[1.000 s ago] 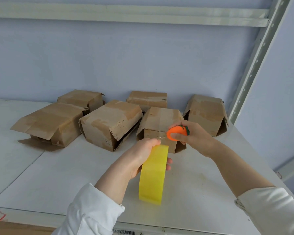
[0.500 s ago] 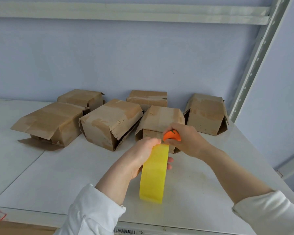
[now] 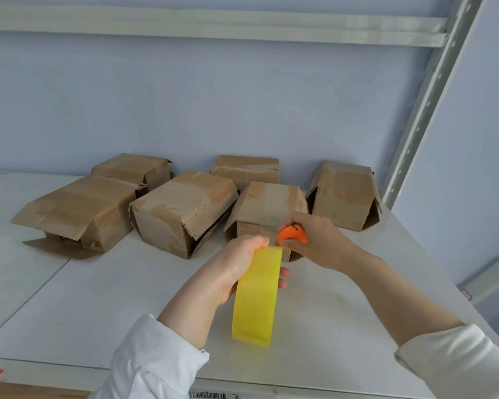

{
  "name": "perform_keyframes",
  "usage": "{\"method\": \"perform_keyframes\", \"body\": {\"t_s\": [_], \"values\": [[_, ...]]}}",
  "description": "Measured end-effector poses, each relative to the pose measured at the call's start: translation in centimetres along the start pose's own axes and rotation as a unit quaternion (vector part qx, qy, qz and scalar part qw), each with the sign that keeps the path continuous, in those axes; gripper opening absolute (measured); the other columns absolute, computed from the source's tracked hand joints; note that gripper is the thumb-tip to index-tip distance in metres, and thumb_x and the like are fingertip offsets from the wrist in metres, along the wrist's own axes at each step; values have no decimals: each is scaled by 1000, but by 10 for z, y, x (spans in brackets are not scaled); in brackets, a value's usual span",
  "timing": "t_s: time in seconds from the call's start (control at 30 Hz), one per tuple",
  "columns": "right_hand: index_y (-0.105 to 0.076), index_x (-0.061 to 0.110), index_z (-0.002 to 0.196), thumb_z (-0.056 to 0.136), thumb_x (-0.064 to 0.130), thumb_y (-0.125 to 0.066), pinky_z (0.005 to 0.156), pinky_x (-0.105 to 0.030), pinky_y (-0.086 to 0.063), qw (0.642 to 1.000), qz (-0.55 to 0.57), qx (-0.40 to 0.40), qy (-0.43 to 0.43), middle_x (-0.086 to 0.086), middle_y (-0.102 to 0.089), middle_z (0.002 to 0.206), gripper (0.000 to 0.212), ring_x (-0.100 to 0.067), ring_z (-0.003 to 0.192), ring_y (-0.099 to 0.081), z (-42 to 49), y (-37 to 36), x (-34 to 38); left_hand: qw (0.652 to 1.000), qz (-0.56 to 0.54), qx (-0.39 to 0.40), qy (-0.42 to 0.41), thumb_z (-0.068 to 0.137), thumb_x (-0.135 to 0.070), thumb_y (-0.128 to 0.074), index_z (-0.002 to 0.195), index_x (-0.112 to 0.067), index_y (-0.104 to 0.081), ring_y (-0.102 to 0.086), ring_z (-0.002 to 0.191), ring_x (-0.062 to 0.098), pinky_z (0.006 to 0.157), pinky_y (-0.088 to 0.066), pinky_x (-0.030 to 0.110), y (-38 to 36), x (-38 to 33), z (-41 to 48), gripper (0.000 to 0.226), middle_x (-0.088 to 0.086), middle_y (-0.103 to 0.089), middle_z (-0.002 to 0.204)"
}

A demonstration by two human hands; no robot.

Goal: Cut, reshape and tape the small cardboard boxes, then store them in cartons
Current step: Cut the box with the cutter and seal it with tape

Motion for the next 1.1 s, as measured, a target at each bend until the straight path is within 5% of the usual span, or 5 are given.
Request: {"method": "perform_keyframes", "body": {"t_s": [0.17,0.33,0.57,0.83,1.1], "values": [[-59,13,108,88,14,-63,68,-14,-44,999,-37,3,24,-2,-61,107,21,-13,91,-54,-1,-4,6,1000,0,-2,4,99,-27,-37,113,2,-55,-66,52,20,46,-51,21,0,-1,1,37,14,-71,70],[-61,19,99,85,16,-68,57,-14,-40,982,177,-10,-59,7,-57,88,16,-4,70,-51,-3,14,-9,1000,2,-5,-6,99,-27,-38,123,0,-48,-66,53,22,45,-50,22,1,-1,-2,38,16,-71,75],[-62,22,95,84,11,-67,67,-11,-46,1000,13,6,-9,9,-60,91,17,-11,87,-60,-10,-13,-16,1000,2,1,-6,99,-27,-38,122,2,-49,-66,53,23,45,-50,22,2,0,-3,38,16,-71,75],[-61,32,107,92,7,-55,58,-25,-54,944,312,-111,4,-6,-60,110,30,-20,85,-68,-8,41,-7,1000,6,4,-12,98,-27,-38,122,2,-48,-65,53,23,52,-52,25,1,0,-2,39,15,-71,73],[-67,9,104,88,14,-62,78,-23,-45,978,-116,-102,142,-6,-56,105,17,-17,88,-56,28,11,1,1000,-1,8,-17,99,-25,-38,123,2,-47,-65,51,23,45,-50,23,1,0,-5,38,16,-70,74]]}}
Point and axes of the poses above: each hand's wrist, its own z-axis towards the middle knuckle, its own y-axis out of the back of the hand, x = y × z, the point moved 3 cm from there along z, towards the middle knuckle
